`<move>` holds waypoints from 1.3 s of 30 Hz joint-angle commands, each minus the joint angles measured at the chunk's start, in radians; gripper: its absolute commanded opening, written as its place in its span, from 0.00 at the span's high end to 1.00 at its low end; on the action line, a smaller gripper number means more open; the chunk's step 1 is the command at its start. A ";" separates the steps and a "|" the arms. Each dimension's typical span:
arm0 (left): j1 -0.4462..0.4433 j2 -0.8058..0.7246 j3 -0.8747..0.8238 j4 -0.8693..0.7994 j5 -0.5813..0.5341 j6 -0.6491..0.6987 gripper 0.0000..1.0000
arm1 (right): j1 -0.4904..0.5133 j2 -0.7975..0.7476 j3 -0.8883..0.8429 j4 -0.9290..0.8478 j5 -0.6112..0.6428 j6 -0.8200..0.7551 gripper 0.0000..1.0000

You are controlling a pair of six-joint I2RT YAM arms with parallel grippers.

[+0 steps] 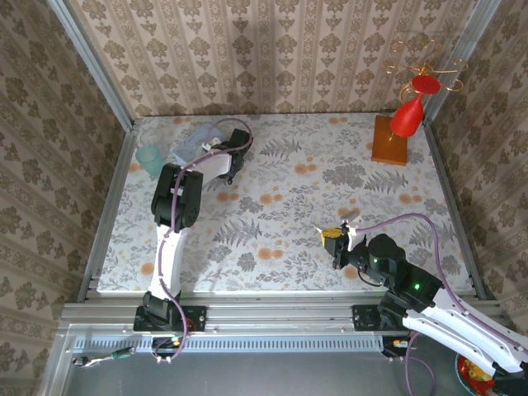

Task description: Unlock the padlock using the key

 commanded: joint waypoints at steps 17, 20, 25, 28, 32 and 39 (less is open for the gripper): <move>-0.194 -0.341 -0.519 0.314 0.101 0.179 0.83 | -0.006 0.035 -0.033 0.034 0.006 0.042 1.00; -0.244 -0.393 -0.578 0.307 0.116 0.211 0.84 | -0.006 0.042 -0.033 0.009 0.010 0.069 1.00; -0.327 -0.468 -0.668 0.289 0.158 0.251 0.84 | -0.006 0.035 -0.056 -0.005 -0.010 0.188 1.00; -0.389 -0.509 -0.723 0.271 0.160 0.250 0.84 | -0.005 0.041 -0.088 0.035 -0.039 0.296 1.00; -0.463 -0.548 -0.787 0.265 0.181 0.212 0.83 | -0.007 0.059 -0.132 0.077 -0.043 0.411 1.00; -0.512 -0.642 -0.870 0.312 0.230 0.210 0.72 | -0.006 0.103 -0.118 0.125 -0.053 0.441 1.00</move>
